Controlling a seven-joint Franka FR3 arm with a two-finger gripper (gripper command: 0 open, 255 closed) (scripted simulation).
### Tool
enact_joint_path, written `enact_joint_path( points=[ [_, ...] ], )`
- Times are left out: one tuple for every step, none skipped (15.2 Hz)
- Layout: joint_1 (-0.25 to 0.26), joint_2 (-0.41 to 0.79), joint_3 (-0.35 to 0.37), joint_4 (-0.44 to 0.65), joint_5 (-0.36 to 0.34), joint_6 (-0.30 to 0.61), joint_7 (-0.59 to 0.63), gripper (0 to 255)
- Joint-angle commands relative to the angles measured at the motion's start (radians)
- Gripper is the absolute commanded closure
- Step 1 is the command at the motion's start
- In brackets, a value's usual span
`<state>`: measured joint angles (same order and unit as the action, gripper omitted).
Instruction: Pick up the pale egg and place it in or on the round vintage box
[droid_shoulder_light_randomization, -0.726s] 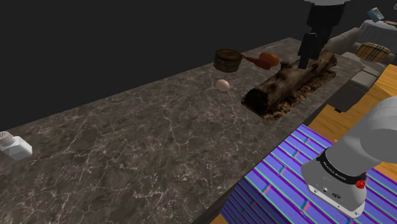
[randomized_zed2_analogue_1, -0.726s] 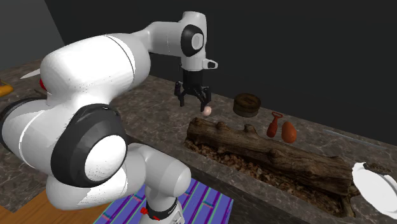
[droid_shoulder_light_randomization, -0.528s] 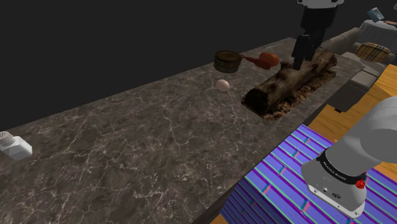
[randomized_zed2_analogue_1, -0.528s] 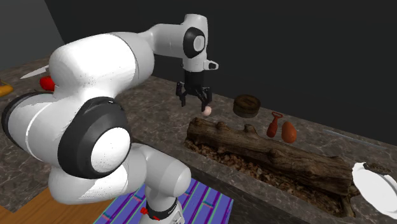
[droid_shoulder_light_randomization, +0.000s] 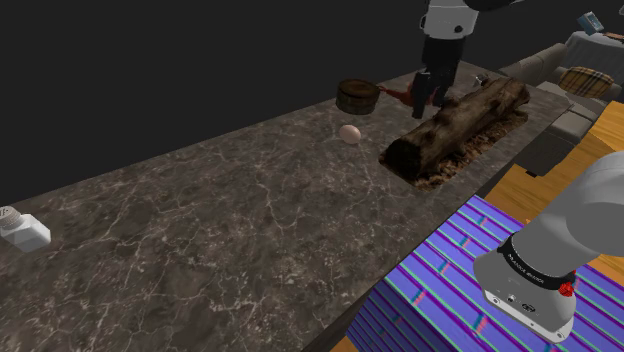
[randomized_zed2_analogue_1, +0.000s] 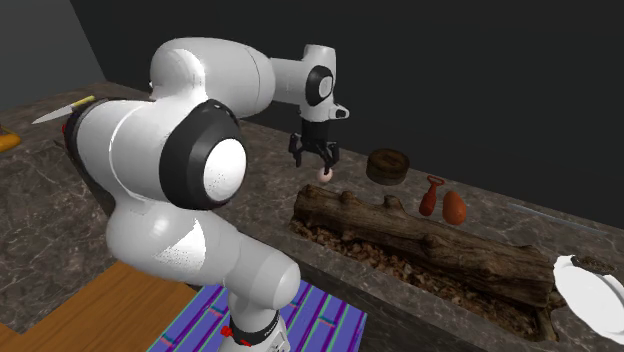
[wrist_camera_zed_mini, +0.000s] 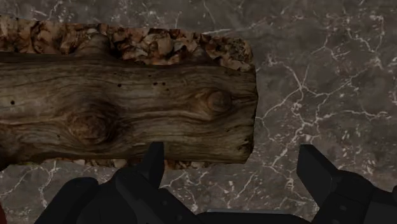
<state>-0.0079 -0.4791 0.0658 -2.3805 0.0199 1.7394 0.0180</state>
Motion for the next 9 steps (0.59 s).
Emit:
enact_joint_path(
  points=[
    [0.0, 0.073, 0.001, 0.018, 0.005, 0.064, -0.001, 0],
    [0.0, 0.108, 0.002, 0.03, 0.008, 0.091, 0.0, 0],
    [0.001, 0.144, 0.003, 0.043, 0.01, 0.118, 0.001, 0],
    [0.002, 0.18, 0.004, 0.058, 0.013, 0.143, 0.001, 0],
    [0.002, 0.217, 0.006, 0.074, 0.015, 0.168, 0.002, 0],
    [0.003, 0.254, 0.007, 0.091, 0.018, 0.191, 0.002, 0],
    [0.004, 0.29, 0.008, 0.11, 0.02, 0.213, 0.003, 0],
    [0.005, 0.327, 0.009, 0.13, 0.022, 0.233, 0.003, 0],
    [0.005, 0.364, 0.011, 0.151, 0.024, 0.253, 0.004, 0]
  ],
)
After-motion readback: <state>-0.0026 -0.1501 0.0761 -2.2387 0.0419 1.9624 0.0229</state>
